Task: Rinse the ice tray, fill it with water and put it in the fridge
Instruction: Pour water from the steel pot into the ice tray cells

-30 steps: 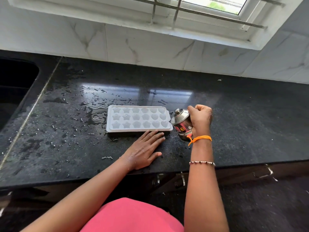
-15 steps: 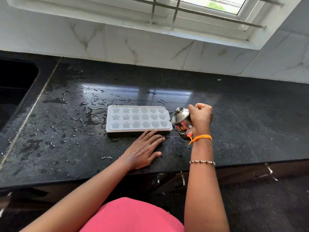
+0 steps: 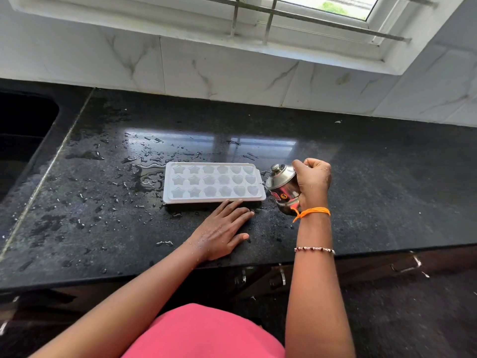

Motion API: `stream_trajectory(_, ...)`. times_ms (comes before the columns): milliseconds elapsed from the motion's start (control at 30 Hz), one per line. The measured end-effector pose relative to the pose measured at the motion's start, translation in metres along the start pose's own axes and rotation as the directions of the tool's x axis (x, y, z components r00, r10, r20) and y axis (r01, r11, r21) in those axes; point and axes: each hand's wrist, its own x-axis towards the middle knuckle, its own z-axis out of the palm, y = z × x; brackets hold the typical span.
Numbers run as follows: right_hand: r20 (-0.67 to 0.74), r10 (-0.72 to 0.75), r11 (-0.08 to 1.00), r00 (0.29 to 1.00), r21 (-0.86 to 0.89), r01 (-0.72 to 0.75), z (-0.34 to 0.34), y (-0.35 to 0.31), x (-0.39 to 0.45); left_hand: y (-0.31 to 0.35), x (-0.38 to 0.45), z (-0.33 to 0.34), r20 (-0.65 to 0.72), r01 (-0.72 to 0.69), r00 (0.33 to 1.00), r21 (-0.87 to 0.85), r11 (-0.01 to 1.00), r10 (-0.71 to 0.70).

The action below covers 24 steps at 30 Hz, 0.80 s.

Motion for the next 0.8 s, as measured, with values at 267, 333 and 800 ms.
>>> stream_trajectory(267,-0.071,0.232,0.878,0.97,0.445,-0.178,-0.001,-0.001,0.006,0.0,0.0,0.001,0.012,0.008,1.0,0.006,1.0,-0.008)
stream_trajectory(333,-0.07,0.265,0.808,0.962,0.561,-0.182,-0.001,-0.002,0.005,0.0,-0.001,0.001,0.014,0.012,1.0,0.006,1.0,-0.012)
stream_trajectory(800,-0.172,0.316,0.729,0.933,0.674,-0.122,0.032,0.038,-0.01,0.0,-0.001,-0.001,0.008,0.027,1.0,-0.003,1.0,-0.027)
